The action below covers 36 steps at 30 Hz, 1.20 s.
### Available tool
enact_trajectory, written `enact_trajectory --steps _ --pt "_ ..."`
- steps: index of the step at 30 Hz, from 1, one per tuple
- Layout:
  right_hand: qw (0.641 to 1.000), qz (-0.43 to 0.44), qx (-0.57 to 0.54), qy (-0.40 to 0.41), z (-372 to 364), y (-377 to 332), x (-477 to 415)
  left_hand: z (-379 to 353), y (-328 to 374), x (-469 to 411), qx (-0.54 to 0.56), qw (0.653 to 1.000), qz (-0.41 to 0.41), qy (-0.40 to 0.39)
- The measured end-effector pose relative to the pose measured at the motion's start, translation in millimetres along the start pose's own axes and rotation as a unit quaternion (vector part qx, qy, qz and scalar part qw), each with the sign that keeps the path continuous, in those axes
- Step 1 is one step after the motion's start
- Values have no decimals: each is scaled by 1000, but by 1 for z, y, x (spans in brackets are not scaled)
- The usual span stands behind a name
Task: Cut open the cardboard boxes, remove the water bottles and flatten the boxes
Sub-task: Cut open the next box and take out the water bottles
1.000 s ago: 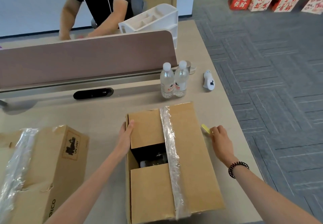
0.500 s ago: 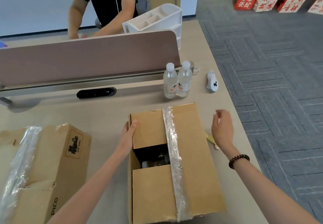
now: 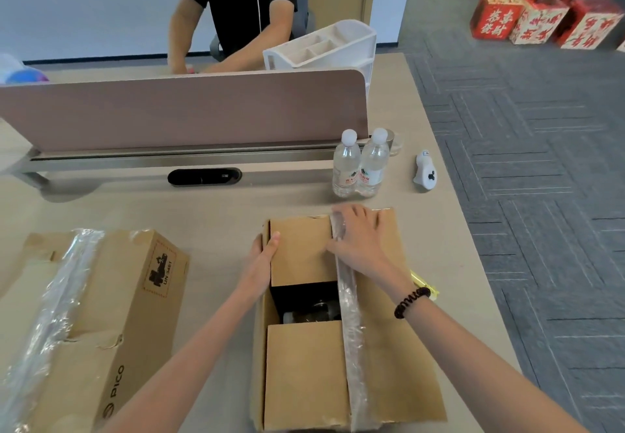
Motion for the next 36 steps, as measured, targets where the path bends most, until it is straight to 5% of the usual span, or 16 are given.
enact_trajectory --steps 26,32,36 --pt "999 -6 -22 37 10 -6 3 1 4 6 -28 999 23 3" --pt "997 53 -47 9 21 18 7 7 24 20 -216 973 7 76" --pt "976 53 -116 176 65 60 24 6 47 32 -328 932 -63 142"
Point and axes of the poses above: each hand's wrist, its own x-axis away from the middle knuckle, its own z-axis out of the back of the hand, y = z × x, the point moved 8 cm from there along -x, towards the middle knuckle, and after that the axes turned 9 degrees about -y, right-handed, at the moved point
